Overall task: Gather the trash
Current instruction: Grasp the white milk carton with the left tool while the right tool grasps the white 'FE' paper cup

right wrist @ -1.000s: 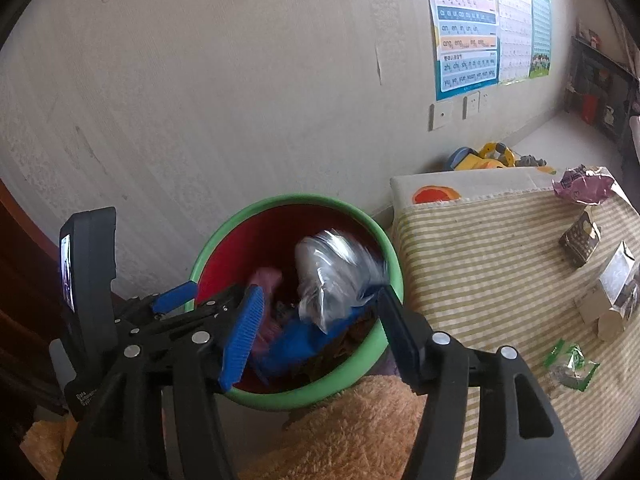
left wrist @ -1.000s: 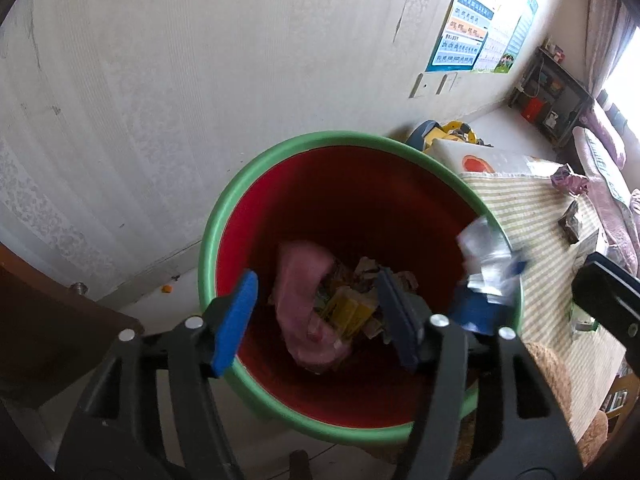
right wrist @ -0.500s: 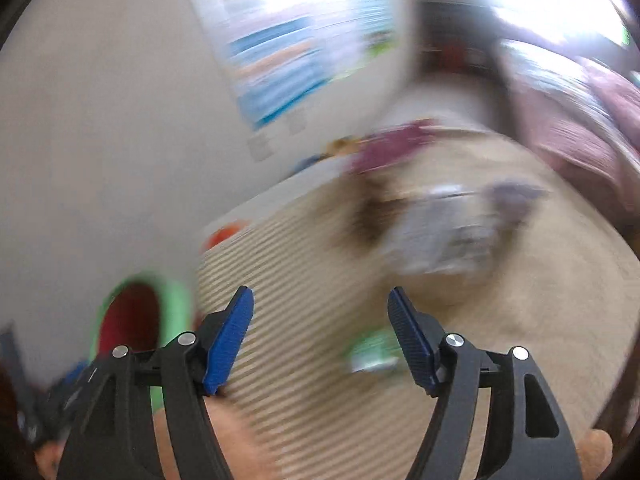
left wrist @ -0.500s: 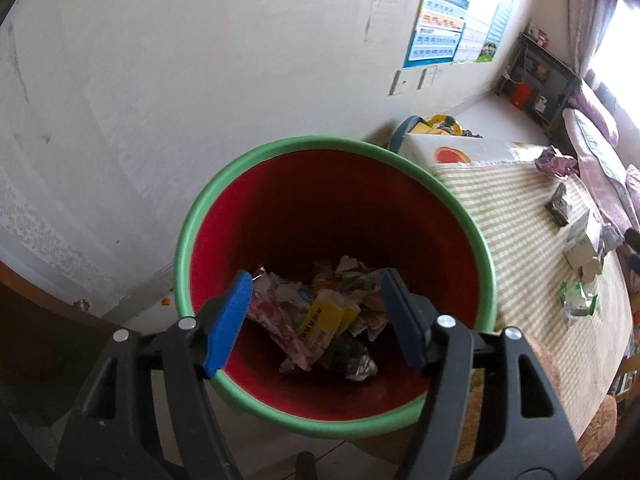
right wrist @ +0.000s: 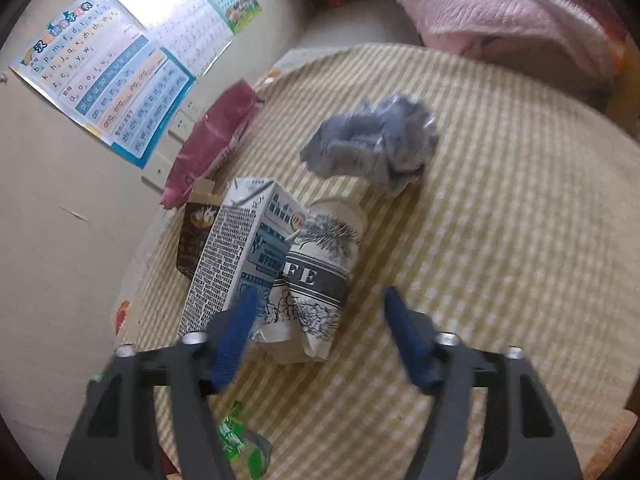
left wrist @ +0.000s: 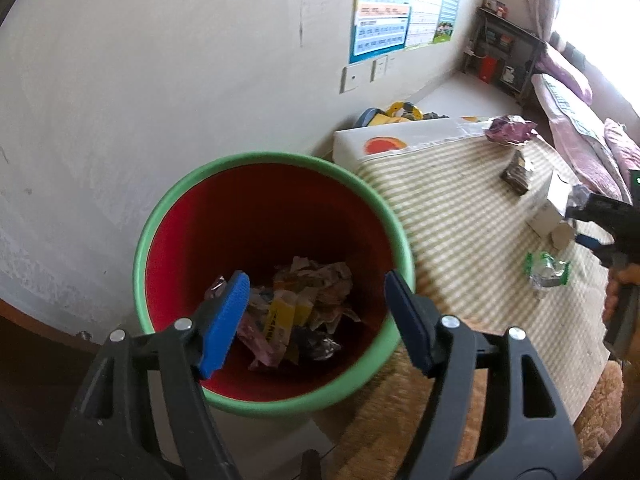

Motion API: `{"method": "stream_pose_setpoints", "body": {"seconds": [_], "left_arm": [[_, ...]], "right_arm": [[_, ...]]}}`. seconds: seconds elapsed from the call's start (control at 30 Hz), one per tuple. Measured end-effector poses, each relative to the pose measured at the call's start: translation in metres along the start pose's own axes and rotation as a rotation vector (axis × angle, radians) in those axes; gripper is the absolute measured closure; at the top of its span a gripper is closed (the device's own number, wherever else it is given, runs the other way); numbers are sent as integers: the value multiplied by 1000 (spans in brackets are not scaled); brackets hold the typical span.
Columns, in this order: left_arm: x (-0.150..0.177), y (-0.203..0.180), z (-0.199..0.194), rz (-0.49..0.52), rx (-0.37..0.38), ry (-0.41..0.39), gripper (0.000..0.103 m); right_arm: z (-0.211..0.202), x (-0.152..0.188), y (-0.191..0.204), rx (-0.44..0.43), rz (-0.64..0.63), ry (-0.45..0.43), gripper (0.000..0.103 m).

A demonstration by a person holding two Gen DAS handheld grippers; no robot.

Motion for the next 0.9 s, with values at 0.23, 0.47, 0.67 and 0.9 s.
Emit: {"method": "stream_pose_setpoints", "body": {"seconds": [0.23,0.47,0.67,0.9], "left_arm": [[-9,-61,-21,88,94,-20,36],[-29,-183,-23,257,225,-33,36],[-53,-287,6,380,245,19,36],[-56,-340,32,420,221,98,36]], "right_arm": [[-54,30,6,-97,-99,-17,69],[-107,121,-35,-77,-174,49,68],[-111,130,-47,-107,-150,33,68],[-115,130,-51,-150,-153,26,68]]}}
Point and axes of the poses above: each gripper's, at about its wrist camera, not at the fingertips, and z roughly the way its jaws point, y to its left, x to its underside, the point moved 8 cm from there along z, roughly the way its jaws point, and after that the axes turned 11 degrees about -x, right-handed, at the moved point
